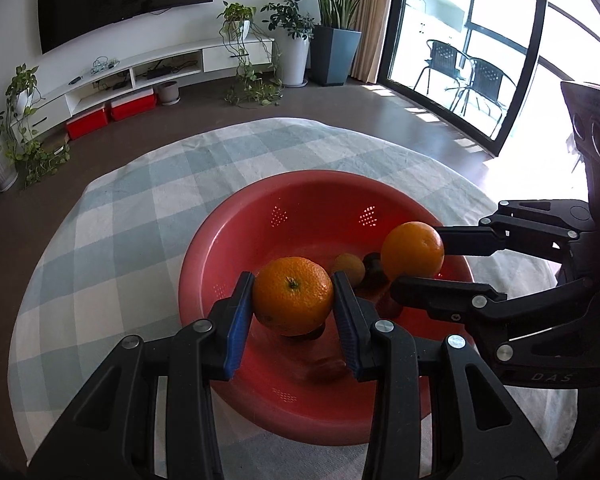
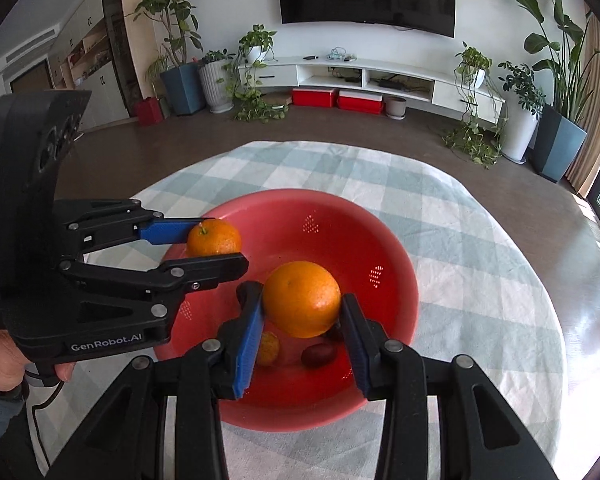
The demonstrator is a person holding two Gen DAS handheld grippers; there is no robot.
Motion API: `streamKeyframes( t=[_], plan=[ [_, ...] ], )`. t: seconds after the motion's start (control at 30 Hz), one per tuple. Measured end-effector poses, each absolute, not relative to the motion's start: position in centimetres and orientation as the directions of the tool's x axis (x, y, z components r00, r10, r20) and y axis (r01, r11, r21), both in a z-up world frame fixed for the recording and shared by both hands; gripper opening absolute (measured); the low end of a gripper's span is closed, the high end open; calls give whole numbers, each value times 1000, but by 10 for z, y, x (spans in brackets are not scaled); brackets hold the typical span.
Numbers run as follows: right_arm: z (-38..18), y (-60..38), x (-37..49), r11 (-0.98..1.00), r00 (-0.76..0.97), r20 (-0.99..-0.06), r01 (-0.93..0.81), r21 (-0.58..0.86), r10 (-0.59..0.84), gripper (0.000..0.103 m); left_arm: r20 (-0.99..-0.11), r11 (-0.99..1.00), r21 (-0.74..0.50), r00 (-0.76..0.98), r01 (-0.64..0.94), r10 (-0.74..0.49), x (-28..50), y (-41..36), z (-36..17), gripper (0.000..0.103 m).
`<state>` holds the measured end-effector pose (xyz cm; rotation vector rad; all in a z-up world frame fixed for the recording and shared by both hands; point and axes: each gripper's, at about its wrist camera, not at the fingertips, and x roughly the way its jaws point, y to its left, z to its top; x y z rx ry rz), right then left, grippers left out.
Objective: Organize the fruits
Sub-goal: 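Lower into the bowl and open the left tool while the right tool releases its orange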
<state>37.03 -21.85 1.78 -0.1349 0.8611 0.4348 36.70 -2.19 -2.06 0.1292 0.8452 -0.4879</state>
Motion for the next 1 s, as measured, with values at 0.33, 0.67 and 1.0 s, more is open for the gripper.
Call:
streamKeyframes(
  t=[0.33, 0.67, 1.0],
  plan=[
    [-9, -209, 380, 898, 520, -806, -439, 31, 282, 42, -763, 882, -72, 545, 465, -349, 368, -23, -41, 36],
    [-11, -208, 379, 896, 527, -809, -444, 0, 261, 42, -764, 886, -29, 561, 463, -318, 365, -26, -42, 37],
    [-8, -208, 375, 891, 533, -810, -453, -28, 246, 43, -764, 892, -8, 573, 452, -297, 363, -25, -41, 45]
  ],
)
